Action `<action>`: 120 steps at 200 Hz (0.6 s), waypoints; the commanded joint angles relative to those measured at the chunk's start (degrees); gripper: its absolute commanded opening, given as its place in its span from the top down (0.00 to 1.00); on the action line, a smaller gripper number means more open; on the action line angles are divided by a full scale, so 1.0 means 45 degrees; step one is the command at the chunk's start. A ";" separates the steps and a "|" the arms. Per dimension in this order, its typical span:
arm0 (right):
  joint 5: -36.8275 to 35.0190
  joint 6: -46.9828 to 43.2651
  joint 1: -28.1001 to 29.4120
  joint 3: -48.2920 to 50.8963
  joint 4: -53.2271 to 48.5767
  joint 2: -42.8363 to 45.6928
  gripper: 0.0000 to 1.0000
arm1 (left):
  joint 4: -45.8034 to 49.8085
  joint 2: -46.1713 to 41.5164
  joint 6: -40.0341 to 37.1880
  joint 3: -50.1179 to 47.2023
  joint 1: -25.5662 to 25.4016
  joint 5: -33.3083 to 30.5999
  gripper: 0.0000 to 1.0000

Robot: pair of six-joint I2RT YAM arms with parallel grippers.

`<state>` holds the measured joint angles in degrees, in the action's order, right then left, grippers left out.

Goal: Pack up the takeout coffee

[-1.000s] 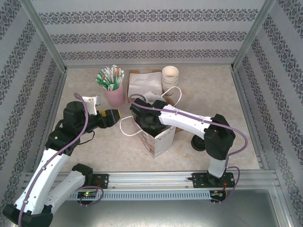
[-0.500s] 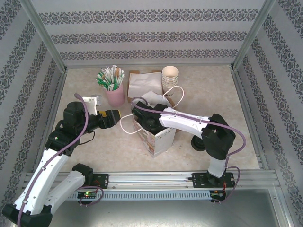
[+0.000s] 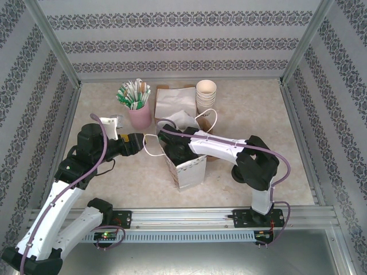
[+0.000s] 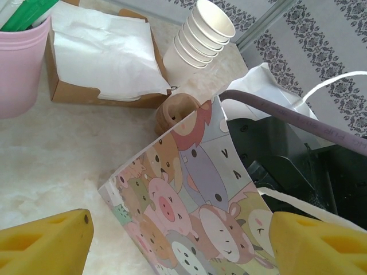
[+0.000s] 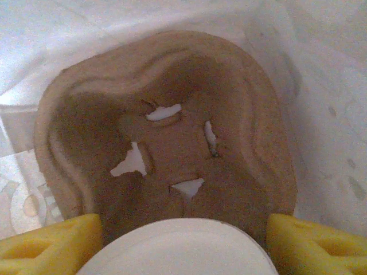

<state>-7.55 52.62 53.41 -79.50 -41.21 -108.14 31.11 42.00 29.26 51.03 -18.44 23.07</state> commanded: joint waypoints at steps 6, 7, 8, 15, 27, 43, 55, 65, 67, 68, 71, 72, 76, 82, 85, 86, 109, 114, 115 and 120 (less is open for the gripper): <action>-0.0105 0.0090 0.0162 -0.0093 -0.0002 0.0991 0.30 | 0.0234 -0.0236 0.0022 0.0304 -0.0163 -0.0245 0.20; -0.0122 0.0087 0.0162 -0.0099 -0.0002 0.1036 0.30 | 0.0234 -0.0243 0.0022 0.0313 -0.0172 -0.0254 0.20; -0.0130 0.0076 0.0163 -0.0112 -0.0012 0.1078 0.30 | 0.0234 -0.0247 0.0022 0.0307 -0.0166 -0.0259 0.20; -0.0251 -0.0013 0.0192 -0.0206 -0.0074 0.1333 0.31 | 0.0255 -0.0272 0.0012 0.0312 -0.0166 -0.0270 0.20; -0.0304 -0.0301 0.0236 -0.0490 -0.0275 0.1799 0.31 | 0.0282 -0.0302 -0.0068 0.0349 -0.0162 -0.0299 0.20; -0.0312 -0.0856 0.0298 -0.1006 -0.0683 0.2266 0.31 | 0.0398 -0.0290 -0.0220 0.0435 -0.0182 -0.0410 0.20; -0.0359 -0.1338 0.0372 -0.1331 -0.0922 0.2617 0.31 | 0.0530 -0.0250 -0.0391 0.0556 -0.0191 -0.0496 0.20; -0.0481 -0.1696 0.0443 -0.1499 -0.1046 0.2932 0.32 | 0.0619 -0.0187 -0.0550 0.0662 -0.0197 -0.0549 0.20; -0.0507 -0.1772 0.0448 -0.1528 -0.1054 0.3009 0.32 | 0.0638 -0.0171 -0.0594 0.0690 -0.0194 -0.0555 0.20; -0.0518 -0.1811 0.0452 -0.1540 -0.1055 0.3041 0.33 | 0.0651 -0.0172 -0.0608 0.0691 -0.0187 -0.0555 0.21; -0.0535 -0.1928 0.0472 -0.1581 -0.1074 0.3152 0.33 | 0.0677 -0.0163 -0.0662 0.0719 -0.0189 -0.0568 0.21; -0.0532 -0.1967 0.0474 -0.1596 -0.1075 0.3191 0.33 | 0.0690 -0.0158 -0.0681 0.0735 -0.0184 -0.0572 0.21; -0.0502 -0.2156 0.0475 -0.1642 -0.1106 0.3348 0.35 | 0.0738 -0.0129 -0.0759 0.0783 -0.0194 -0.0574 0.21; -0.0407 -0.2474 0.0482 -0.1728 -0.1115 0.3545 0.36 | 0.0811 -0.0117 -0.0877 0.0850 -0.0182 -0.0601 0.21; -0.0372 -0.2619 0.0493 -0.1786 -0.1147 0.3638 0.36 | 0.0846 -0.0092 -0.0923 0.0890 -0.0188 -0.0623 0.21; -0.0372 -0.2664 0.0494 -0.1805 -0.1170 0.3678 0.36 | 0.0853 -0.0094 -0.0939 0.0899 -0.0184 -0.0619 0.21; -0.0327 -0.3475 0.0485 -0.2081 -0.1330 0.4409 0.37 | 0.0641 -0.0087 -0.1489 0.1108 -0.0195 -0.0578 0.22; -0.0347 -0.3567 0.0495 -0.2125 -0.1356 0.4561 0.38 | 0.0608 -0.0071 -0.1626 0.1155 -0.0197 -0.0563 0.22; -0.0350 -0.3588 0.0495 -0.2141 -0.1373 0.4589 0.38 | 0.0597 -0.0054 -0.1661 0.1168 -0.0199 -0.0550 0.22; -0.0356 -0.3683 0.0495 -0.2173 -0.1386 0.4733 0.38 | 0.0602 -0.0034 -0.1783 0.1239 -0.0185 -0.0546 0.22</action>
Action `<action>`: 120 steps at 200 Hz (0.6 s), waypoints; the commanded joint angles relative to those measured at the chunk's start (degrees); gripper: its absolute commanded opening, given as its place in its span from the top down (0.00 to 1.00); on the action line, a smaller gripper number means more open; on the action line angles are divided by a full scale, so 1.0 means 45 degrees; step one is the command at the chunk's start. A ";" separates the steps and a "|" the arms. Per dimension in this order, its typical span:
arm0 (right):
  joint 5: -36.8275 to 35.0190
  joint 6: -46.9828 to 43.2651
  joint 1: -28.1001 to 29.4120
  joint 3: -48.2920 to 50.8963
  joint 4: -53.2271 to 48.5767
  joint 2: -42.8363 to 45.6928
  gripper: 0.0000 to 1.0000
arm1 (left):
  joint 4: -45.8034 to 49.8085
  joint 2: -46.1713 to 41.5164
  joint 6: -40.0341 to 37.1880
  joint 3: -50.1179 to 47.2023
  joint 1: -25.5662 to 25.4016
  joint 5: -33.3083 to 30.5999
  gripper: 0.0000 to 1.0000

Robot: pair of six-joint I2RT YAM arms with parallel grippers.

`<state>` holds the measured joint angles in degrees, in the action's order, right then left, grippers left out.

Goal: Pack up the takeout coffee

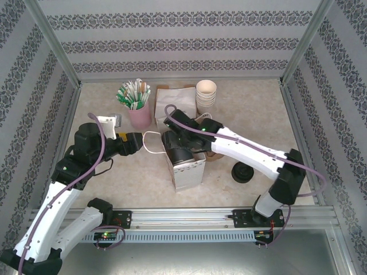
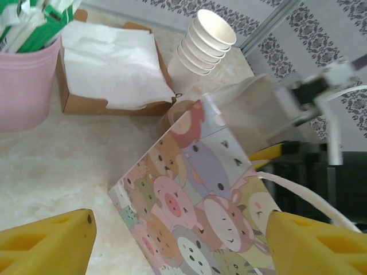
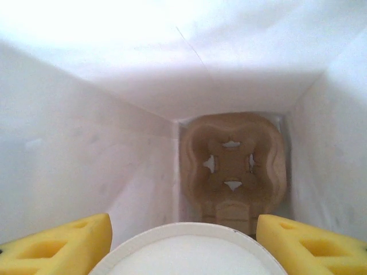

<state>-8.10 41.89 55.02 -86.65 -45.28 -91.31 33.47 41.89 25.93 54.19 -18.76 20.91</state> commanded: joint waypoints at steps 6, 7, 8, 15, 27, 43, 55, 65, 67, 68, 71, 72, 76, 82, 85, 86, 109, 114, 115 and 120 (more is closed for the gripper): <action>-0.0232 -0.1418 0.0136 -0.0607 -0.0485 0.1163 0.38 | 0.0078 0.0021 -0.1191 0.0602 -0.0116 -0.0060 0.22; -0.0232 -0.1428 0.0136 -0.0607 -0.0475 0.1196 0.38 | 0.0080 0.0034 -0.1211 0.0608 -0.0122 -0.0058 0.22; -0.0232 -0.1442 0.0136 -0.0607 -0.0471 0.1231 0.38 | 0.0080 0.0040 -0.1241 0.0620 -0.0115 -0.0047 0.22; -0.0216 -0.1584 0.0136 -0.0590 -0.0410 0.1476 0.38 | 0.0098 0.0106 -0.1422 0.0721 -0.0121 -0.0018 0.22; -0.0207 -0.1778 0.0135 -0.0499 -0.0265 0.1854 0.38 | 0.0131 0.0181 -0.1822 0.0843 -0.0112 0.0154 0.22; -0.0254 -0.1861 0.0117 -0.0411 -0.0087 0.2297 0.39 | 0.0154 0.0301 -0.2343 0.0978 -0.0126 0.0325 0.23; -0.0233 -0.1973 0.0116 -0.0402 -0.0001 0.2575 0.39 | 0.0124 0.0339 -0.2695 0.1028 -0.0127 0.0388 0.23; -0.0308 -0.1960 0.0116 -0.0421 0.0037 0.2754 0.39 | 0.0067 0.0376 -0.2883 0.1040 -0.0127 0.0406 0.23; -0.0324 -0.1959 0.0116 -0.0429 0.0031 0.2776 0.39 | 0.0053 0.0378 -0.2899 0.1047 -0.0132 0.0411 0.23; -0.0336 -0.1952 0.0116 -0.0430 0.0027 0.2793 0.39 | 0.0047 0.0388 -0.2896 0.1045 -0.0120 0.0412 0.23; -0.0364 -0.1944 0.0116 -0.0446 0.0050 0.2820 0.39 | 0.0028 0.0412 -0.2902 0.1063 -0.0138 0.0437 0.23; -0.0376 -0.1925 0.0116 -0.0449 0.0056 0.2835 0.39 | 0.0006 0.0415 -0.2907 0.1072 -0.0142 0.0464 0.24; -0.0390 -0.1926 0.0115 -0.0451 0.0071 0.2863 0.39 | -0.0051 0.0418 -0.2943 0.1082 -0.0141 0.0609 0.24; -0.0422 -0.1918 0.0099 -0.0461 0.0091 0.2869 0.38 | -0.0210 0.0418 -0.3054 0.1056 -0.0139 0.0999 0.23; -0.0473 -0.1898 0.0092 -0.0479 0.0070 0.2869 0.38 | -0.0302 0.0406 -0.3107 0.1013 -0.0146 0.1209 0.22; -0.0499 -0.1883 0.0094 -0.0485 0.0066 0.2859 0.38 | -0.0345 0.0402 -0.3117 0.0991 -0.0146 0.1260 0.22; -0.0506 -0.1016 -0.0112 -0.0443 0.0275 0.2815 0.38 | -0.1157 0.0309 -0.2851 0.1035 -0.0179 0.2122 0.19; -0.0352 -0.0792 -0.0217 -0.0414 0.0448 0.2810 0.38 | -0.1320 0.0271 -0.2688 0.1055 -0.0190 0.2412 0.18; -0.0331 -0.0753 -0.0236 -0.0413 0.0489 0.2810 0.38 | -0.1361 0.0276 -0.2653 0.1055 -0.0192 0.2457 0.17; -0.0166 -0.0556 -0.0327 -0.0412 0.0695 0.2792 0.38 | -0.1580 0.0245 -0.2428 0.1077 -0.0190 0.2639 0.17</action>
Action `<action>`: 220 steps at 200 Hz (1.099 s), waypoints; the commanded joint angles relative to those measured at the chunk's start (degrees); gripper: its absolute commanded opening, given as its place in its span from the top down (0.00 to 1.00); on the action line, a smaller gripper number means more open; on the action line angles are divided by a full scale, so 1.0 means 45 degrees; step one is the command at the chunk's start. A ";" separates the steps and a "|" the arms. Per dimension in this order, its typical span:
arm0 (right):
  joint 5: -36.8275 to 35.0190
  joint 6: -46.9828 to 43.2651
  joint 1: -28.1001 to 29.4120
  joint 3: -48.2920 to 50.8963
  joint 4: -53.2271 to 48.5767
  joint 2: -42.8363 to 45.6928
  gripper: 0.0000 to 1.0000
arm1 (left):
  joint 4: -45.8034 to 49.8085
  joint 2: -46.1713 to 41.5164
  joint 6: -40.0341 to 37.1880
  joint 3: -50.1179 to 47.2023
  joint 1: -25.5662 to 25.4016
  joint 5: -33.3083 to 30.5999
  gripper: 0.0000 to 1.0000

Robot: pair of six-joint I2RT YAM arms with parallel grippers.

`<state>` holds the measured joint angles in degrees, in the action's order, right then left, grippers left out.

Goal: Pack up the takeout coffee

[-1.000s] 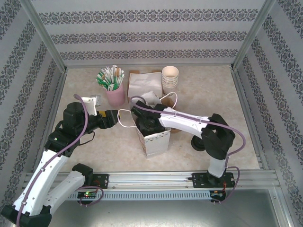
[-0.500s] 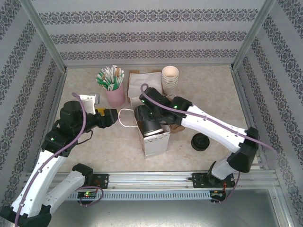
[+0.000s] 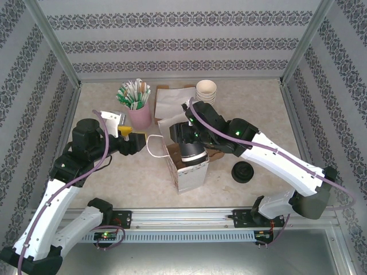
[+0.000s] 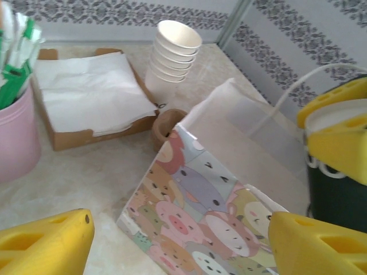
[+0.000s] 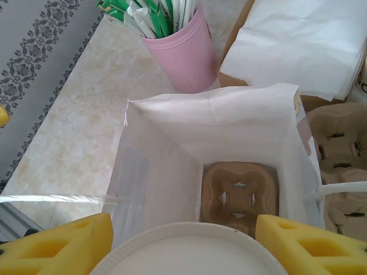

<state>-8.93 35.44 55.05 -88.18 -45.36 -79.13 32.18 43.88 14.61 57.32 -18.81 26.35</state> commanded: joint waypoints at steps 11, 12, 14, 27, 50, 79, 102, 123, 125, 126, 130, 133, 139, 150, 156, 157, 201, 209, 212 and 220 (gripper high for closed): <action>0.0137 0.1255 -0.0485 -0.0154 0.1058 0.0019 0.38 | -0.1760 -0.0219 0.0829 0.0416 -0.0200 0.1672 0.17; 0.0143 0.1280 -0.0490 -0.0172 0.1087 0.0013 0.38 | -0.1819 -0.0209 0.0890 0.0421 -0.0208 0.1707 0.17; 0.0157 0.1322 -0.0532 -0.0209 0.1138 0.0008 0.38 | -0.1903 -0.0217 0.0995 0.0440 -0.0218 0.1831 0.17; 0.0026 0.1383 -0.0611 -0.0489 0.1366 -0.0123 0.38 | -0.2248 -0.0124 0.1422 0.0568 -0.0327 0.2646 0.16; -0.0378 0.1253 -0.0631 -0.1090 0.1215 -0.0314 0.38 | -0.1323 -0.0454 0.1073 0.1645 -0.0536 0.0991 0.13; -0.0535 0.1339 -0.0651 -0.1273 0.1078 -0.0236 0.38 | -0.0697 -0.1927 -0.0291 0.2303 -0.0546 -0.3797 0.09; -0.0215 0.1579 -0.0687 -0.1470 0.1097 -0.0168 0.38 | -0.0803 -0.1224 0.1039 0.2833 -0.0538 -0.0698 0.10; 0.0224 0.1919 -0.0729 -0.1714 0.1337 -0.0094 0.38 | -0.1321 0.0512 0.2634 0.3308 -0.0852 0.2525 0.17; 0.0260 0.1951 -0.0729 -0.1737 0.1347 -0.0092 0.38 | -0.1305 0.0642 0.2642 0.3339 -0.0989 0.2514 0.17; 0.0272 0.1959 -0.0729 -0.1745 0.1349 -0.0091 0.38 | -0.1289 0.0690 0.2627 0.3348 -0.1042 0.2470 0.17; 0.0356 0.1996 -0.0734 -0.1794 0.1405 -0.0072 0.38 | -0.1260 0.0853 0.2536 0.3391 -0.1331 0.2282 0.17; 0.0421 0.2067 -0.0734 -0.1813 0.1440 -0.0054 0.38 | -0.1223 0.0935 0.2378 0.3424 -0.1600 0.2056 0.17; 0.0531 0.2154 -0.0753 -0.1890 0.1503 -0.0018 0.38 | -0.1192 0.1047 0.2021 0.3428 -0.2141 0.1636 0.16; 0.0695 0.2295 -0.0748 -0.1993 0.1633 0.0051 0.38 | -0.1151 0.1276 0.1492 0.3530 -0.3127 0.1149 0.13; 0.0742 0.2401 -0.0748 -0.2032 0.1723 0.0109 0.38 | -0.1182 0.1442 0.1427 0.3584 -0.3556 0.1151 0.11; 0.0768 0.2419 -0.0758 -0.2028 0.1742 0.0126 0.38 | -0.1188 0.1480 0.1434 0.3597 -0.3604 0.1163 0.10; 0.0928 0.2689 -0.0746 -0.2135 0.2276 0.0551 0.38 | -0.0876 0.2861 0.2189 0.3993 -0.4686 0.0872 0.17; 0.0940 0.2733 -0.0746 -0.2138 0.2286 0.0593 0.39 | -0.1165 0.2902 0.2324 0.3808 -0.4935 0.0619 0.18; 0.0948 0.2747 -0.0748 -0.2127 0.2297 0.0593 0.39 | -0.1330 0.2905 0.2374 0.3730 -0.5014 0.0608 0.18; 0.1019 0.2778 -0.0731 -0.2121 0.2345 0.0612 0.38 | -0.1680 0.2920 0.2455 0.3547 -0.5229 0.0567 0.18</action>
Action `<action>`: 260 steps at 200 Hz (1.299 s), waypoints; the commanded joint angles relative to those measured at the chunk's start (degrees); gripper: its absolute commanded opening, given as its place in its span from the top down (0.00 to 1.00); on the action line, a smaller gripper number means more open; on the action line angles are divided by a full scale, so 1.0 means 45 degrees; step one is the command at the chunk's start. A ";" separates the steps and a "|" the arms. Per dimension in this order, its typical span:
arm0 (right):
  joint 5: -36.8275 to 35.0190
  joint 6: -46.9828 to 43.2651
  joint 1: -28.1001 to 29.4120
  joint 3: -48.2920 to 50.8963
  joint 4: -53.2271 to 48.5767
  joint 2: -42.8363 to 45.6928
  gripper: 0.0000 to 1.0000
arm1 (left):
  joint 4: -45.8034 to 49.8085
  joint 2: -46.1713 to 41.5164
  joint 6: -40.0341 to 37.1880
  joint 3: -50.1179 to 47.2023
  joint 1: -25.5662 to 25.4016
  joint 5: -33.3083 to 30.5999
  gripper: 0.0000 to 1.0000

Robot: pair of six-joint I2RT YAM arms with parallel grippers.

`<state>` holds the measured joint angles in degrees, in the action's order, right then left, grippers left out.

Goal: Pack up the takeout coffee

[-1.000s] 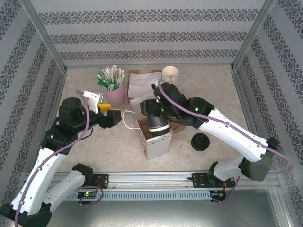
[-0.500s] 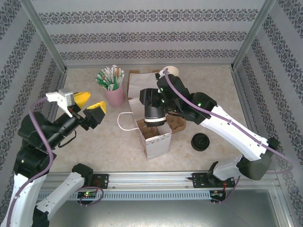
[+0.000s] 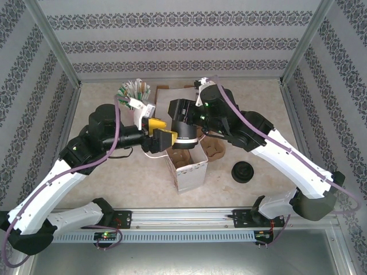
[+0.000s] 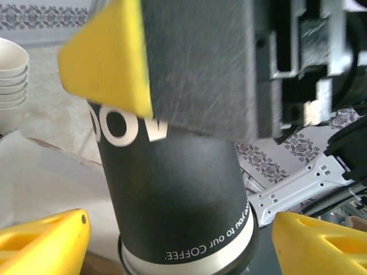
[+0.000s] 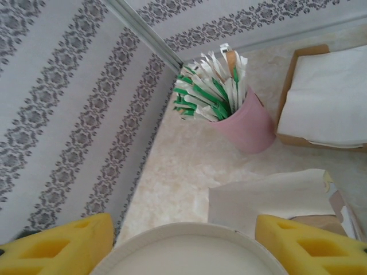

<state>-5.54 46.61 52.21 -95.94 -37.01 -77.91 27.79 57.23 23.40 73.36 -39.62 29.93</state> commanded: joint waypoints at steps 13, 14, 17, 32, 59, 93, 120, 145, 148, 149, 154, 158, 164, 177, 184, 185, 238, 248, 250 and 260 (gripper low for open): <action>0.0446 0.0426 -0.0098 -0.0392 0.0643 0.0321 0.38 | -0.0996 0.0083 0.0723 -0.0128 -0.0867 -0.0424 0.18; 0.0467 0.0434 -0.0097 -0.0385 0.0655 0.0321 0.38 | -0.0998 0.0098 0.0730 -0.0129 -0.0885 -0.0442 0.18; 0.0513 0.0457 -0.0097 -0.0397 0.0709 0.0333 0.39 | -0.1000 0.0112 0.0747 -0.0131 -0.0926 -0.0514 0.18; 0.0736 0.0630 -0.0101 -0.0356 0.0952 0.0342 0.39 | -0.1234 0.0172 0.0965 -0.0259 -0.1078 -0.1089 0.16; 0.0877 0.0725 -0.0001 -0.0378 0.1198 0.0341 0.39 | -0.2570 0.0099 0.1674 -0.0790 -0.1174 -0.1309 0.16; 0.1006 0.0832 0.0093 -0.0359 0.1293 0.0316 0.38 | -0.4107 0.0094 0.2568 -0.1314 -0.1361 -0.1383 0.19; 0.1192 0.0963 0.0118 -0.0320 0.1378 0.0243 0.38 | -0.4704 0.0145 0.2835 -0.1459 -0.1487 -0.1358 0.21; 0.1470 0.1165 0.0118 -0.0296 0.1586 0.0138 0.37 | -0.5298 0.0344 0.3089 -0.1564 -0.1599 -0.0778 0.17; 0.1493 0.1166 0.0108 -0.0303 0.1585 0.0125 0.37 | -0.5297 0.0360 0.3100 -0.1558 -0.1628 -0.0756 0.17; 0.1499 0.1166 0.0113 -0.0312 0.1585 0.0115 0.37 | -0.5297 0.0364 0.3110 -0.1547 -0.1627 -0.0755 0.17; 0.1522 0.1178 0.0115 -0.0327 0.1568 0.0109 0.37 | -0.5298 0.0385 0.3134 -0.1536 -0.1646 -0.0736 0.16; 0.1509 0.1199 0.0117 -0.0321 0.1583 0.0121 0.37 | -0.5312 0.0370 0.3136 -0.1526 -0.1646 -0.0716 0.16; 0.1454 0.1236 0.0118 -0.0268 0.1604 0.0157 0.37 | -0.5381 0.0347 0.3150 -0.1549 -0.1657 -0.0757 0.15; 0.1327 0.1345 0.0118 -0.0070 0.1829 0.0272 0.37 | -0.5731 0.0284 0.3372 -0.1733 -0.1682 -0.0878 0.15; 0.1297 0.1380 0.0118 -0.0047 0.1838 0.0300 0.37 | -0.5897 0.0270 0.3460 -0.1844 -0.1695 -0.0855 0.16; 0.1294 0.1380 0.0118 -0.0047 0.1839 0.0301 0.37 | -0.5909 0.0270 0.3466 -0.1857 -0.1690 -0.0843 0.16; 0.1549 0.1411 0.0137 -0.0098 0.1741 0.0179 0.35 | -0.6070 0.0291 0.3651 -0.1901 -0.1763 -0.0785 0.26; 0.1472 0.1413 0.0137 -0.0067 0.1761 0.0213 0.33 | -0.6166 0.0251 0.3742 -0.1945 -0.1780 -0.0851 0.27; 0.1467 0.1413 0.0137 -0.0052 0.1761 0.0221 0.33 | -0.6173 0.0251 0.3745 -0.1947 -0.1782 -0.0851 0.27; 0.1376 0.1398 0.0137 -0.0047 0.1761 0.0243 0.29 | -0.6271 0.0210 0.3853 -0.1999 -0.1792 -0.0892 0.28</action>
<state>-2.04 50.76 51.94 -96.25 -33.19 -76.84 6.96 58.59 38.94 64.99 -45.76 23.44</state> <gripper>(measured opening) 0.677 0.755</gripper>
